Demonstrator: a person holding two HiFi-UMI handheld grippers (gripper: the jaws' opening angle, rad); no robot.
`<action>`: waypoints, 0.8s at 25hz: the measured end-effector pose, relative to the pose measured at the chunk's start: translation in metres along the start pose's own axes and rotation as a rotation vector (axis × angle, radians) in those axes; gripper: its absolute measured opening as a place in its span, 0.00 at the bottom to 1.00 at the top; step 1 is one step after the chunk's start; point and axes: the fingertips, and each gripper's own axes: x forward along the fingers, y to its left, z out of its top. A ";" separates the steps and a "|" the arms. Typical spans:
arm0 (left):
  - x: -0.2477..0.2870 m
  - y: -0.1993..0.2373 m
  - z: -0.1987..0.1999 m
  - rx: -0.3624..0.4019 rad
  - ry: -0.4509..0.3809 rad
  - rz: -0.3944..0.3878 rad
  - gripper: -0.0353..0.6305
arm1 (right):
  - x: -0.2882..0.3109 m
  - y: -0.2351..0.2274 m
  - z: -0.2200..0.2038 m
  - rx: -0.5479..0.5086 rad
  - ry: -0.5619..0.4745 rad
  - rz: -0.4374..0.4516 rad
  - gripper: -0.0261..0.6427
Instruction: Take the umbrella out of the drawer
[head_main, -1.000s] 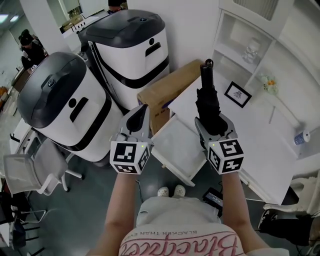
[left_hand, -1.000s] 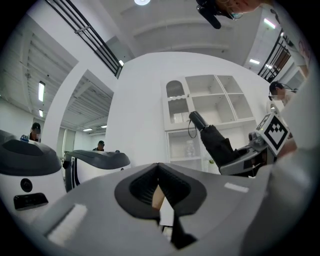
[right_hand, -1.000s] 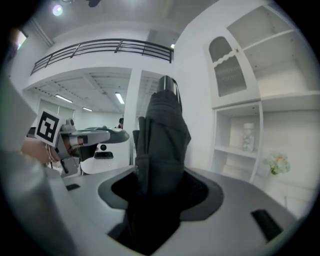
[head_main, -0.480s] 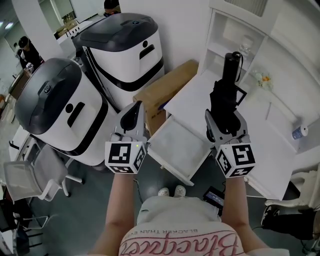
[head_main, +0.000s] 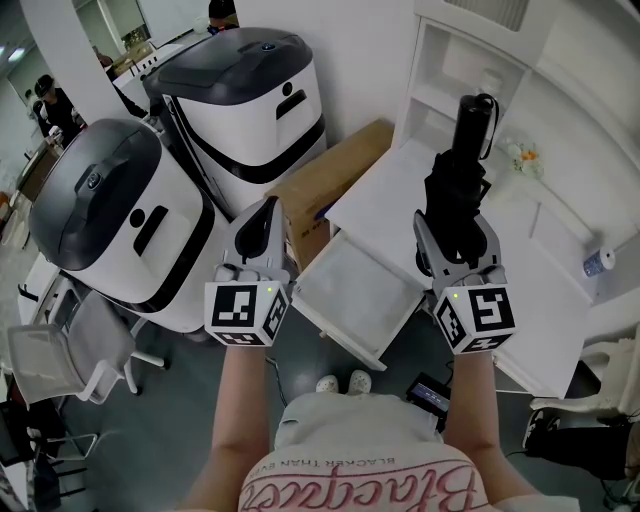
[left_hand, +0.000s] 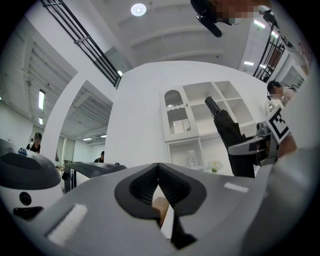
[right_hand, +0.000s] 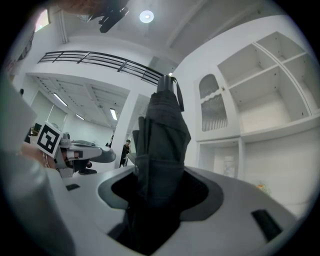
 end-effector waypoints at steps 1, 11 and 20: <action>0.000 0.000 0.000 0.001 -0.001 0.000 0.07 | 0.000 0.000 0.001 -0.001 -0.002 -0.002 0.41; -0.003 -0.001 0.002 0.011 0.005 -0.005 0.07 | -0.003 -0.001 0.002 -0.008 -0.007 -0.007 0.41; -0.004 -0.005 0.000 0.023 0.017 -0.012 0.07 | -0.003 -0.004 -0.004 -0.002 0.005 0.002 0.41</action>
